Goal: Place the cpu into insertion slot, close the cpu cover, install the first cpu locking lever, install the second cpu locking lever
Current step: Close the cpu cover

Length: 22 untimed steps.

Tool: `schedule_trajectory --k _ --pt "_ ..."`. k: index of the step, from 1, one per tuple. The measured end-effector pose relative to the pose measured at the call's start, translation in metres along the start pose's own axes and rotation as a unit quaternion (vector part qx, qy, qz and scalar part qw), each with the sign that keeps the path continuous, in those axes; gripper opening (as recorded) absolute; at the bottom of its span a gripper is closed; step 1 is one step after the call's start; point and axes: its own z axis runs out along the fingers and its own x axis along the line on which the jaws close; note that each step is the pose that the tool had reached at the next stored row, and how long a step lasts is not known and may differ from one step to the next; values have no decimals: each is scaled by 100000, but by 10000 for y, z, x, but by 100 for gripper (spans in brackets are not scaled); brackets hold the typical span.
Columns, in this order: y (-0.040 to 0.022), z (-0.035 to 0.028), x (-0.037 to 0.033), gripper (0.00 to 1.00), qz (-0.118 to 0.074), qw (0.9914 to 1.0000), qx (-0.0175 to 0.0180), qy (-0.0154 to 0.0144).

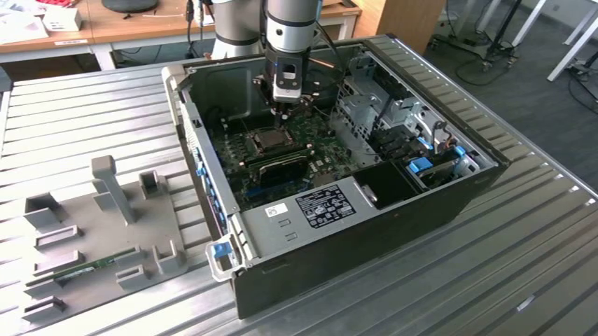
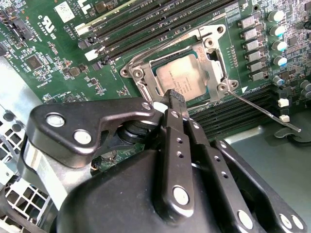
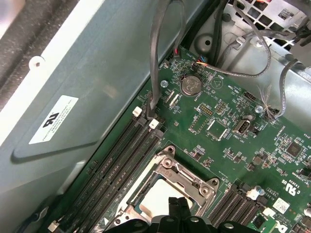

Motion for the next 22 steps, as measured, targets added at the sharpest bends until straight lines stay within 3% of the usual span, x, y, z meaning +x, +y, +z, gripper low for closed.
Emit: schedule_trajectory --k 7,15,22 --pt "0 0 0 10 -427 99999 8 4" --pt "0 0 0 10 -3647 99933 54 37" --pt "0 0 0 10 -3733 99930 56 40"
